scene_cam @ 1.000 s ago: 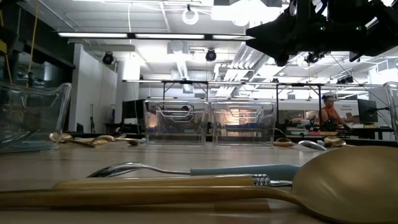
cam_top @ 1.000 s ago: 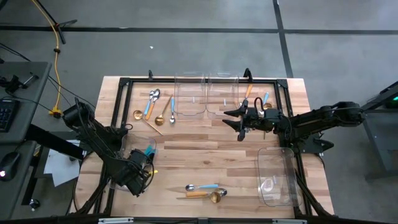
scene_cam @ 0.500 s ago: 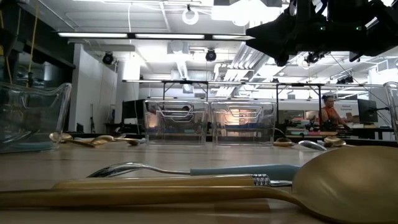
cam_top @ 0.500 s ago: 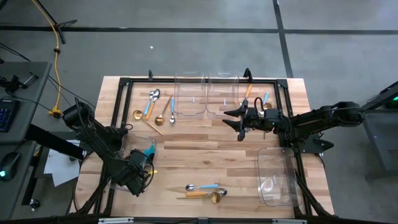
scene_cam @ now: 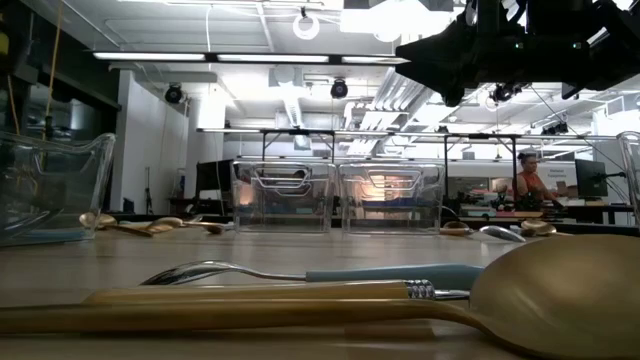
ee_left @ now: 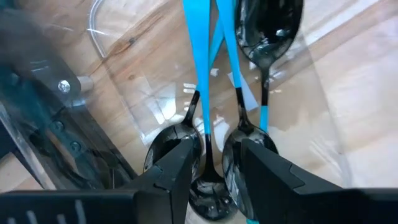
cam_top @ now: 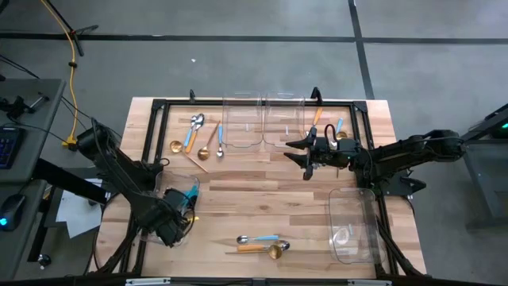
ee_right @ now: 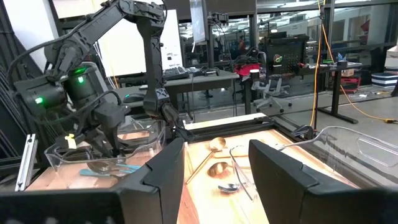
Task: Sort silverware by color (type)
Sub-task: Put the yellow spoon into the top left transparent bin
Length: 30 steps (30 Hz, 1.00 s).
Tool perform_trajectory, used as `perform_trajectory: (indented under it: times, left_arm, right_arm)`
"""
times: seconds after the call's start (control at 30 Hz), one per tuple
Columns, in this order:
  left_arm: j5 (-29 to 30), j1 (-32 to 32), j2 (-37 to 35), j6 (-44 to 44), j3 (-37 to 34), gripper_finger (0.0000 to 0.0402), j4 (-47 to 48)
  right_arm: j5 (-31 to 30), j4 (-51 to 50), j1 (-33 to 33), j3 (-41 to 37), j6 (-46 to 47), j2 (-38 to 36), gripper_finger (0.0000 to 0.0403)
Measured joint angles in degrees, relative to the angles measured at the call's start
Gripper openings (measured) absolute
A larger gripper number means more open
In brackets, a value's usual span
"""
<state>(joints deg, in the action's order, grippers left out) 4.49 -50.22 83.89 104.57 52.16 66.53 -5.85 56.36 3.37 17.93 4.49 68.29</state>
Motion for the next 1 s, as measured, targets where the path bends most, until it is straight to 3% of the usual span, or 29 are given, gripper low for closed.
perform_trajectory:
  times: [0.2, 0.33, 0.47, 0.63, 0.7, 0.77, 0.87, 0.93, 1.0]
  left_arm:
    - [3.12, 0.0, -7.66, -1.67, 0.05, 0.0129, 0.12]
    - [11.17, 0.02, -14.49, -2.37, 1.45, 0.0129, 0.12]
    - [26.13, 0.09, -20.63, -9.61, 3.99, 0.0129, 0.01]
    - [53.76, 1.8, -25.99, -31.18, 5.64, 0.0129, -2.91]
    - [60.78, 3.67, -27.68, -38.57, 5.64, 0.0129, -5.85]
    - [62.52, 7.11, -29.0, -45.01, 5.64, 0.0129, -8.46]
    - [59.48, 13.56, -30.0, -53.94, 4.0, 0.0129, -16.33]
    - [52.75, 18.13, -30.3, -62.64, 1.37, 0.0129, -26.32]
    - [42.46, 23.3, -29.95, -72.43, -3.08, 0.0129, -40.61]
  right_arm:
    - [0.0, 0.05, 0.01, 0.0, 0.0, -0.02, 0.0165]
    - [0.0, 0.52, 0.24, 0.0, 0.0, -0.02, 0.0165]
    - [-0.04, 0.46, 0.77, 0.0, 0.0, -0.02, 0.0165]
    - [-0.04, 0.44, 0.79, 0.0, 0.0, -0.02, 0.0165]
    - [-0.04, 0.46, 0.79, 0.0, 0.0, -0.02, 0.0165]
    - [-0.03, 0.46, 0.79, 0.0, -0.02, -0.02, 0.0165]
    - [-0.03, 0.79, 0.89, 0.0, -0.83, -0.02, 0.0165]
    - [-0.02, 0.87, 1.18, 0.0, -0.93, -0.02, 0.0165]
    - [-0.04, 0.87, 1.64, 0.0, -0.5, -0.02, 0.0165]
